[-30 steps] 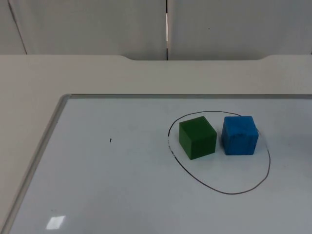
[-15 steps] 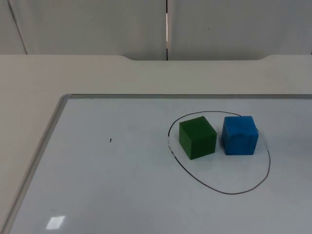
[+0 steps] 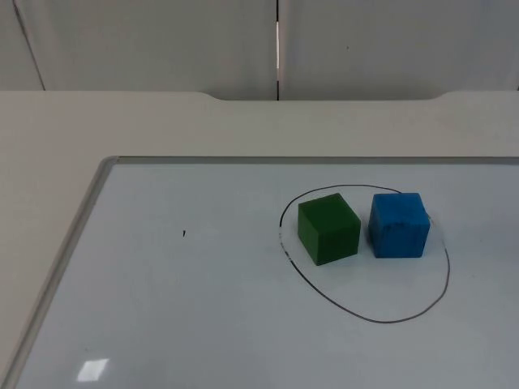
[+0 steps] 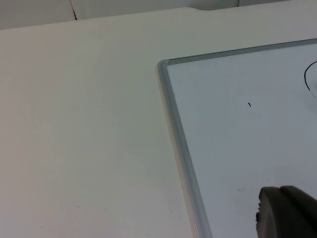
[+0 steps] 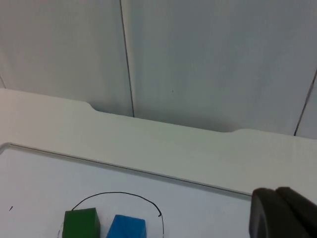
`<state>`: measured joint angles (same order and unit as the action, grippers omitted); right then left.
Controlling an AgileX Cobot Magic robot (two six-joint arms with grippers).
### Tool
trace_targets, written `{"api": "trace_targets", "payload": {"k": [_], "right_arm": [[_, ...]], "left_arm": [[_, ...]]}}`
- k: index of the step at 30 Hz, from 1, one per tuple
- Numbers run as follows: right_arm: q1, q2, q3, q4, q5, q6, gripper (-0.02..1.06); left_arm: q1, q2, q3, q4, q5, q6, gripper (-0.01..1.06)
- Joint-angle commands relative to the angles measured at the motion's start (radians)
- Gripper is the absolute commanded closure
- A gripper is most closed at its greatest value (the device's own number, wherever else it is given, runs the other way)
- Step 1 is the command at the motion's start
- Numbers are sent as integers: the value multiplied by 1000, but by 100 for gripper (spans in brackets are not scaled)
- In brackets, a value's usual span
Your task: Push the two cubes into the marked area.
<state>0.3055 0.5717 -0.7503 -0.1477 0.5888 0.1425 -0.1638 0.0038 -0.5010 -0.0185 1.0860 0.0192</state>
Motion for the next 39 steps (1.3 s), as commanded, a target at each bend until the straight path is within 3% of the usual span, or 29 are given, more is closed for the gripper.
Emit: {"api": "trace_targets", "payload": {"k": [1,8,22,39], "right_arm": [[-3,-54,37,5,12,-3,105],[-3,-186,104,45,48,-3,105],[-3,-346,109,45,254,-14,105],[-3,-471,153,72,367,-32,105]], "left_arm": [[3,-4,5,6,-10,-7,105],[3,-4,5,6,-10,-7,105],[3,-4,5,6,-10,-7,105],[3,-4,5,6,-10,-7,105]]}}
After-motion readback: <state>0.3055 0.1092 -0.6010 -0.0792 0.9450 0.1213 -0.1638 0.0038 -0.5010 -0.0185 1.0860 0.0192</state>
